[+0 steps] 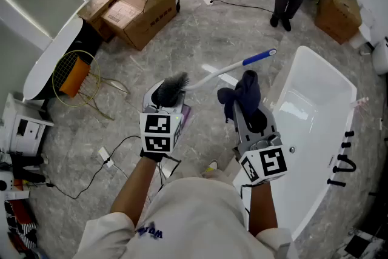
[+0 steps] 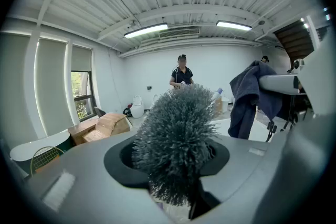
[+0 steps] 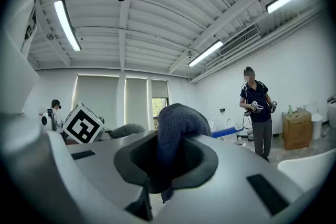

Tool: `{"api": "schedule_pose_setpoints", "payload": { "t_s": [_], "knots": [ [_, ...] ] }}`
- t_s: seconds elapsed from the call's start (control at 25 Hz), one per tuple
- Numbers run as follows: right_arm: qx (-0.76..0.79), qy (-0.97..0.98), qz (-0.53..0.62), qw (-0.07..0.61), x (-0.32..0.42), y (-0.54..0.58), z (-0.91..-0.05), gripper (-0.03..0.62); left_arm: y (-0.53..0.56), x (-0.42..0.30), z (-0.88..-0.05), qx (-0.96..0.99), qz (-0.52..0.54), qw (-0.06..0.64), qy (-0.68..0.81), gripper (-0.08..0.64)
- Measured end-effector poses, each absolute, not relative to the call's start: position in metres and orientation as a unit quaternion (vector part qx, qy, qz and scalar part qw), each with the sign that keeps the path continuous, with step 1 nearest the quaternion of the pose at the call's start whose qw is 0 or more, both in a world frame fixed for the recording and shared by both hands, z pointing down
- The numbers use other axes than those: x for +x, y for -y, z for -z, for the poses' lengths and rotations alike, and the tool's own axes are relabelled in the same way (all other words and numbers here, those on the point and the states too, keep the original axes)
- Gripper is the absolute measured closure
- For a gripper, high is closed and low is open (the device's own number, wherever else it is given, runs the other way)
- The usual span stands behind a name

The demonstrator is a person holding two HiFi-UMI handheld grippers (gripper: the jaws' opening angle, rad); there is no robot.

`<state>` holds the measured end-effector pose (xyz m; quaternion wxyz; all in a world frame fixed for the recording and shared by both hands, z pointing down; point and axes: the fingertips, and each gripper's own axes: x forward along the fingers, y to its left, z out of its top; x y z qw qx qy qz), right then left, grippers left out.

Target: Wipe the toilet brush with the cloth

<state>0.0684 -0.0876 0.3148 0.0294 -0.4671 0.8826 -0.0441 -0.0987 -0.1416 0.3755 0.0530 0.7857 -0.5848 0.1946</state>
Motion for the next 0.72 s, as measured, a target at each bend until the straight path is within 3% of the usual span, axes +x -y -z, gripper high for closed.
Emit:
{"api": "schedule_pose_setpoints", "payload": {
  "t_s": [0.2, 0.48, 0.6, 0.72],
  "knots": [
    [-0.458, -0.887, 0.044, 0.026, 0.077, 0.100, -0.320, 0.538, 0.154, -0.084, -0.383, 0.785, -0.187, 0.055, 0.588, 0.371],
    [-0.393, -0.918, 0.048, -0.029, 0.043, 0.104, -0.349, 0.535, 0.150, -0.077, -0.426, 0.788, -0.217, 0.135, 0.560, 0.370],
    [-0.352, -0.931, 0.100, 0.001, 0.028, 0.104, -0.360, 0.535, 0.140, -0.071, -0.454, 0.784, -0.243, 0.185, 0.541, 0.371],
    [-0.300, -0.949, 0.089, 0.039, 0.012, 0.089, -0.345, 0.534, 0.134, -0.065, -0.461, 0.784, -0.249, 0.184, 0.537, 0.371]
  ]
}}
